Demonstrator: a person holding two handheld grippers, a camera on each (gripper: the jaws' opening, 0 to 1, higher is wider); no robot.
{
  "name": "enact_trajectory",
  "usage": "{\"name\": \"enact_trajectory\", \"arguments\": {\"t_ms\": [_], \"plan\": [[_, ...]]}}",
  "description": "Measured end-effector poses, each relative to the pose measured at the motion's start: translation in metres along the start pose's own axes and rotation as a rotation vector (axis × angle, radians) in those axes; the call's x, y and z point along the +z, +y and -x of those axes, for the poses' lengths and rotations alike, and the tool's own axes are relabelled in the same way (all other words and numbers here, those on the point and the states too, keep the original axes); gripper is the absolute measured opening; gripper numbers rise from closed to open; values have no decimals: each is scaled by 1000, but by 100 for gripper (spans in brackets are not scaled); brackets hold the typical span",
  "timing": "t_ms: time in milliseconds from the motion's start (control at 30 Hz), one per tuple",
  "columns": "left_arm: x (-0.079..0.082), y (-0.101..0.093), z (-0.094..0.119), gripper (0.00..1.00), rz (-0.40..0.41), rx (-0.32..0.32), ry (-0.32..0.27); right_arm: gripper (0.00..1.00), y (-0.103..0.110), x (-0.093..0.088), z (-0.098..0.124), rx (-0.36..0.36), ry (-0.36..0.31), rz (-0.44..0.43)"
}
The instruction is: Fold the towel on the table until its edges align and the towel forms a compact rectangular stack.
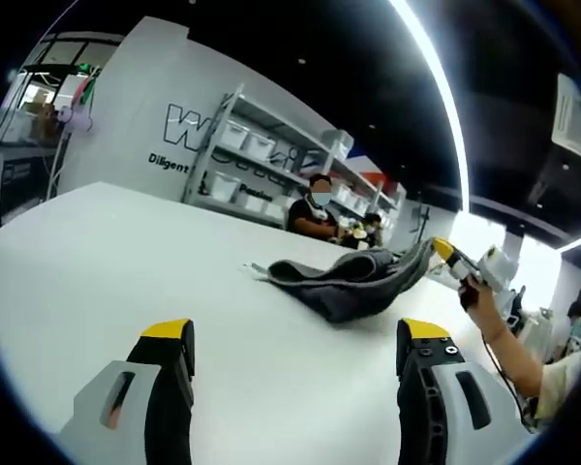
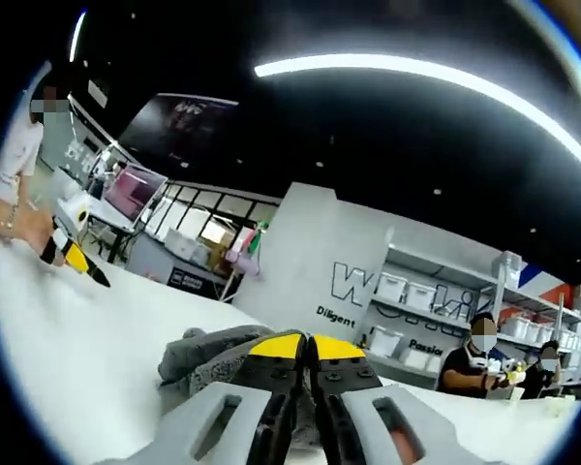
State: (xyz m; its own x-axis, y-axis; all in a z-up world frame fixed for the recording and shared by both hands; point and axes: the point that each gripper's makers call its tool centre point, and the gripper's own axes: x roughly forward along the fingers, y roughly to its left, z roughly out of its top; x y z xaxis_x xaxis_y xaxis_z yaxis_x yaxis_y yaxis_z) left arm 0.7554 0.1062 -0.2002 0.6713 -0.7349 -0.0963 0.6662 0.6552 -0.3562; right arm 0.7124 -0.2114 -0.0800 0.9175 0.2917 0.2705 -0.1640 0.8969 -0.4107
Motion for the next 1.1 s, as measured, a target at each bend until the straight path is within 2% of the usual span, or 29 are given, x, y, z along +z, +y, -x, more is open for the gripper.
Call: {"name": "enact_trajectory", "arguments": {"t_ms": [233,533,633,700,867,1100], "plan": [[2,-5,2,84,1,-13,-10,0,4,6,0,3,-4,44],[1,-8,1,84,-2,-19,-6,0,1,26,6,-20,-60,65],[1,-8,2,84,-1,-18,-7,0,1,33,8,-31,-76,100],[2,-8,1,84,-2,-19,-7,0,-3,40,11,-54,-96,132],[3,-9,1,84,-4,-22,-7,0,-19,57,19,-97,-151,146],[5,-8,0,84,-4,-27,-10,0,-40,56,27,-149,-164,123]]}}
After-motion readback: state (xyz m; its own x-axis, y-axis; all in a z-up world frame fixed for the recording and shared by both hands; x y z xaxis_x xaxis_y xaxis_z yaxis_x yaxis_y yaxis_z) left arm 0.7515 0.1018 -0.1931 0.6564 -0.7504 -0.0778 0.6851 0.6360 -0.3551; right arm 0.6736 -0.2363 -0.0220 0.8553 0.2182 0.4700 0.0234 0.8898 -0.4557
